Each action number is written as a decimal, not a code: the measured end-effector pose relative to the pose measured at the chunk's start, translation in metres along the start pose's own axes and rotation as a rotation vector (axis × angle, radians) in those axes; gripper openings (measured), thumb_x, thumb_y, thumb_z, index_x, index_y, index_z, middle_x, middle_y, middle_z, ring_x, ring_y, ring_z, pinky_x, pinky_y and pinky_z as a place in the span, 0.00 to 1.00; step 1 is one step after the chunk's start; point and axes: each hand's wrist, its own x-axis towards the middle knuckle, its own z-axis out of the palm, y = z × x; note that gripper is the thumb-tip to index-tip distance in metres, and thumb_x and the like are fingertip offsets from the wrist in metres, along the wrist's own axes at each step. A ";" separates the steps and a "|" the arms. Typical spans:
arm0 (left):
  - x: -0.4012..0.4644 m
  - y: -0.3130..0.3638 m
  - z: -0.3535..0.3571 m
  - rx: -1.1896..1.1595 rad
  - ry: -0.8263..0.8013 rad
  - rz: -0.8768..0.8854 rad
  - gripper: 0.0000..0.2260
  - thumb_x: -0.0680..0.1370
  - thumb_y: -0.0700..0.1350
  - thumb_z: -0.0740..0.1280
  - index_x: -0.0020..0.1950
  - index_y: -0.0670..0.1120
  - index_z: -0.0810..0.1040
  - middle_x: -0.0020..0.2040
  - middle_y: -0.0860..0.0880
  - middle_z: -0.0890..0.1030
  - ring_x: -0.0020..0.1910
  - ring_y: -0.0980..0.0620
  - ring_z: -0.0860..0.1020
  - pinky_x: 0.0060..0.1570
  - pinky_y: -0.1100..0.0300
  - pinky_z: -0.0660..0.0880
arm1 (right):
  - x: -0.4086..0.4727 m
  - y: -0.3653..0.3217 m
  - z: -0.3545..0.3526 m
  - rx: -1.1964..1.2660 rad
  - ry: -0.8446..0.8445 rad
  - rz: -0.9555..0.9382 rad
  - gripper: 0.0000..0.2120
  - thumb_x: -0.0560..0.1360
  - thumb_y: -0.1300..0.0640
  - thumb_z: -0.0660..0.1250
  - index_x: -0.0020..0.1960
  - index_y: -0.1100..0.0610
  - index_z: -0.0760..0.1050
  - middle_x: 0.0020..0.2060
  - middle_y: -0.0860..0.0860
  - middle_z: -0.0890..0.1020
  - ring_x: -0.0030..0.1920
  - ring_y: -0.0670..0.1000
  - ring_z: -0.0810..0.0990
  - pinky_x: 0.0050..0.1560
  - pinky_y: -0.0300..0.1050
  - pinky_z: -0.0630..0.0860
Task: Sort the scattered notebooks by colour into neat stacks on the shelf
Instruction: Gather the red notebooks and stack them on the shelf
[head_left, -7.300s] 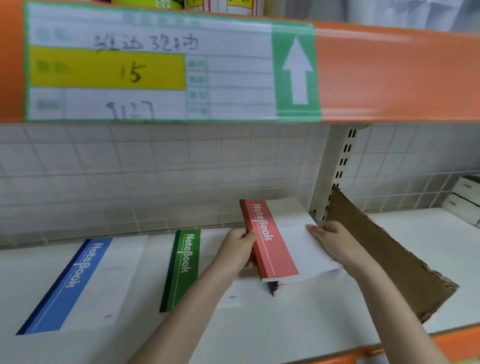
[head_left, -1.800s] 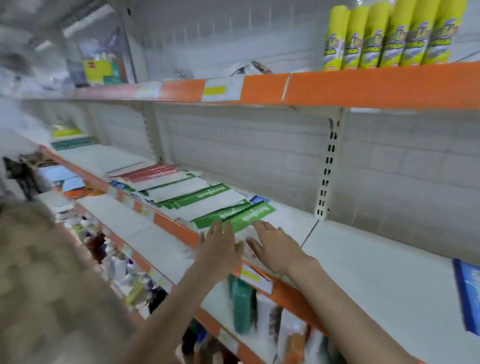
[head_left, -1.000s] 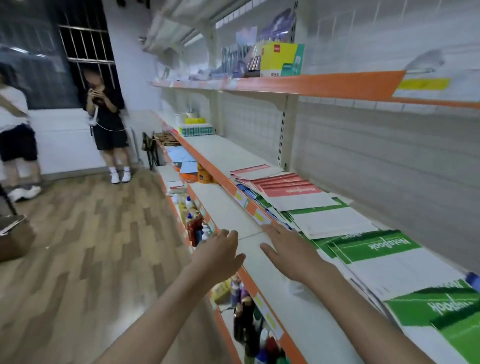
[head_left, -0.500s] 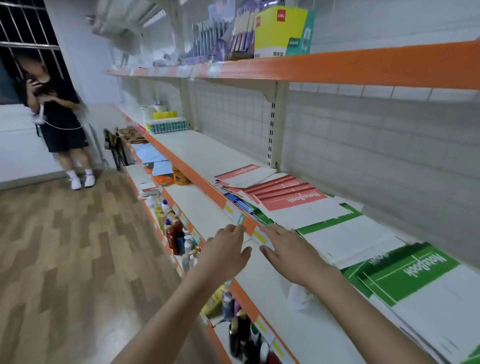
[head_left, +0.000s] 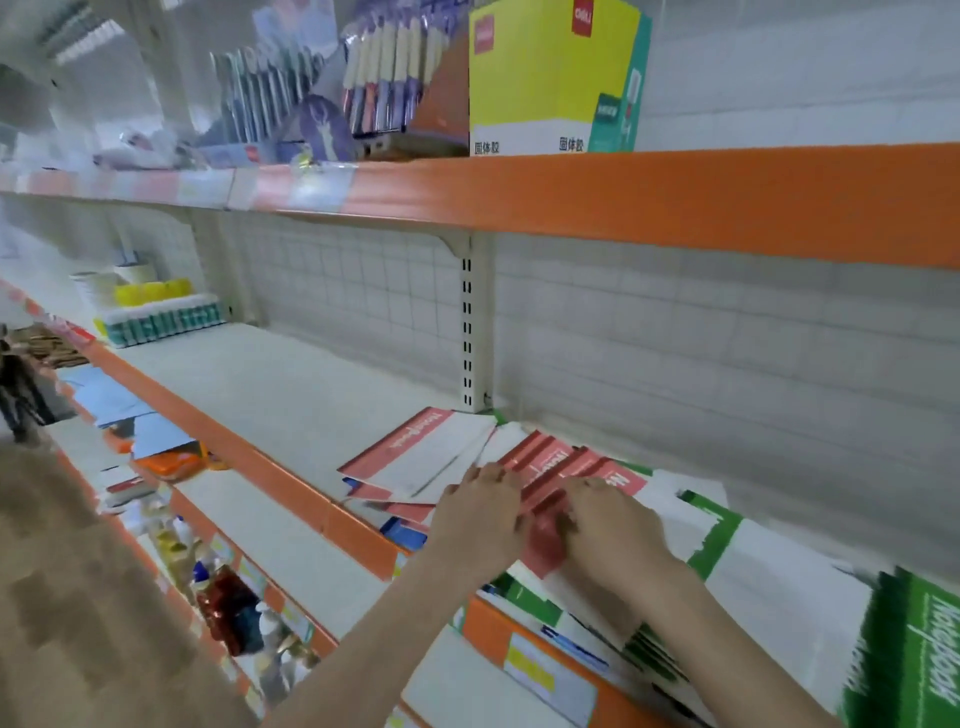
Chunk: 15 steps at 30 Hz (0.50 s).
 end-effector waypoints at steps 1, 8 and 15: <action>0.009 -0.007 0.001 0.006 -0.014 0.020 0.19 0.80 0.51 0.58 0.69 0.47 0.68 0.64 0.47 0.71 0.64 0.46 0.69 0.62 0.50 0.70 | 0.008 -0.004 0.002 -0.010 0.008 0.059 0.13 0.78 0.56 0.55 0.61 0.52 0.71 0.56 0.50 0.77 0.53 0.53 0.77 0.47 0.46 0.76; 0.064 -0.050 0.011 0.023 -0.072 0.166 0.14 0.81 0.52 0.56 0.60 0.47 0.74 0.57 0.46 0.74 0.60 0.46 0.71 0.57 0.50 0.71 | 0.059 -0.035 0.020 -0.123 -0.011 0.474 0.21 0.79 0.47 0.57 0.67 0.56 0.68 0.63 0.55 0.72 0.61 0.57 0.75 0.53 0.48 0.73; 0.090 -0.040 0.025 0.100 -0.042 0.266 0.14 0.78 0.46 0.57 0.61 0.47 0.74 0.61 0.45 0.72 0.62 0.44 0.68 0.61 0.46 0.64 | 0.076 -0.034 0.032 -0.094 0.040 0.603 0.26 0.78 0.50 0.58 0.73 0.56 0.57 0.70 0.55 0.64 0.68 0.57 0.66 0.59 0.50 0.71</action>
